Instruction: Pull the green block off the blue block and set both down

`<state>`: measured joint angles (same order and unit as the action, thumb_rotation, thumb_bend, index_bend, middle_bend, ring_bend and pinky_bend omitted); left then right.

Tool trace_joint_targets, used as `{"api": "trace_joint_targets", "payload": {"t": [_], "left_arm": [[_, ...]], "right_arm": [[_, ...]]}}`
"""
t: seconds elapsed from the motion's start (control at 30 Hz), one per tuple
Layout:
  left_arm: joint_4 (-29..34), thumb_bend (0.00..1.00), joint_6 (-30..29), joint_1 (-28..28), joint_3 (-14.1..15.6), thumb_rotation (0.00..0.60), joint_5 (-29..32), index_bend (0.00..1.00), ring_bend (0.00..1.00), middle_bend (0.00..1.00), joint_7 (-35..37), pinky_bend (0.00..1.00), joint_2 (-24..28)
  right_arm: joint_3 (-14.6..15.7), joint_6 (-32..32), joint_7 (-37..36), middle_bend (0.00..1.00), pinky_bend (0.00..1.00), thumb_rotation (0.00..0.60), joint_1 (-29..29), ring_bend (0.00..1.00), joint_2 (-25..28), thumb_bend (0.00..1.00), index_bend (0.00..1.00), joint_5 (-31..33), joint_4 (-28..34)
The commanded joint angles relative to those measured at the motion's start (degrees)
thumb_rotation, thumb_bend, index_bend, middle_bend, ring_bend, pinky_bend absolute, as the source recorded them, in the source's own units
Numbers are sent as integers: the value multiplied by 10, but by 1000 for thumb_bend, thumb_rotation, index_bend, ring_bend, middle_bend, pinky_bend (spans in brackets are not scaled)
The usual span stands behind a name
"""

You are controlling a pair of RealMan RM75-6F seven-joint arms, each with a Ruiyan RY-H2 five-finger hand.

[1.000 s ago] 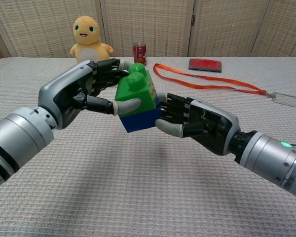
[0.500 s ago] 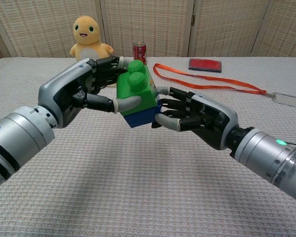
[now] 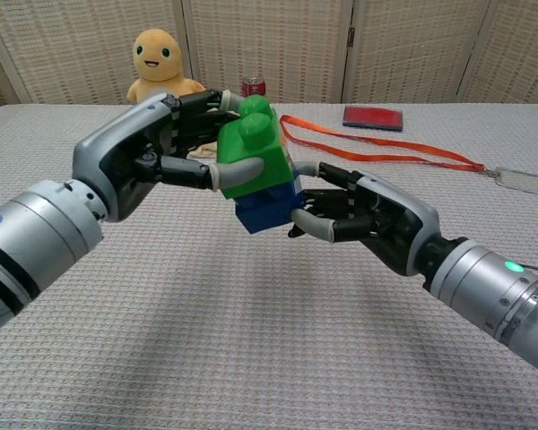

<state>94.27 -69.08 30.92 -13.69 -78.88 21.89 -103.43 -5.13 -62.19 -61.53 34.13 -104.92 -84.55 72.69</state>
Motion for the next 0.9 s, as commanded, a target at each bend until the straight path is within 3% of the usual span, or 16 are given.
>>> {"api": "trace_joint_targets", "payload": {"t": [0.03,0.2,0.37,0.6,0.7,0.8,0.9], "left_arm": [[1,392,-4,1,-3,600,-4,481,213,720,-3,0,2],[0,393,-9,2,-6,600,-8,481,213,720,-7,0,9],[-23,393,-14,1,5,600,-22,481,210,721,-11,0,14],[-84,392,-31,-15,37,600,-49,481,205,720,-2,0,36],[-103,392,-30,-18,50,600,-56,481,202,720,0,0,37],[-124,392,-33,-20,63,600,-68,479,201,721,-9,0,30],[-150,393,-31,-21,76,600,-73,479,201,720,-10,0,18]], "right_arm": [[0,-1,-5,605,329,600,-4,492,-1,486,813,0,-8],[3,-12,6,606,330,600,-10,492,4,487,813,-10,-16],[6,-54,71,606,329,600,-18,491,37,487,813,-41,4],[1,-79,248,605,329,600,-29,490,152,487,813,-54,102],[9,-62,362,605,330,600,-34,491,199,487,813,-43,140],[24,-56,450,606,330,600,-43,491,216,487,813,-38,138],[32,-48,484,605,330,600,-53,490,222,487,813,-23,130]]}}
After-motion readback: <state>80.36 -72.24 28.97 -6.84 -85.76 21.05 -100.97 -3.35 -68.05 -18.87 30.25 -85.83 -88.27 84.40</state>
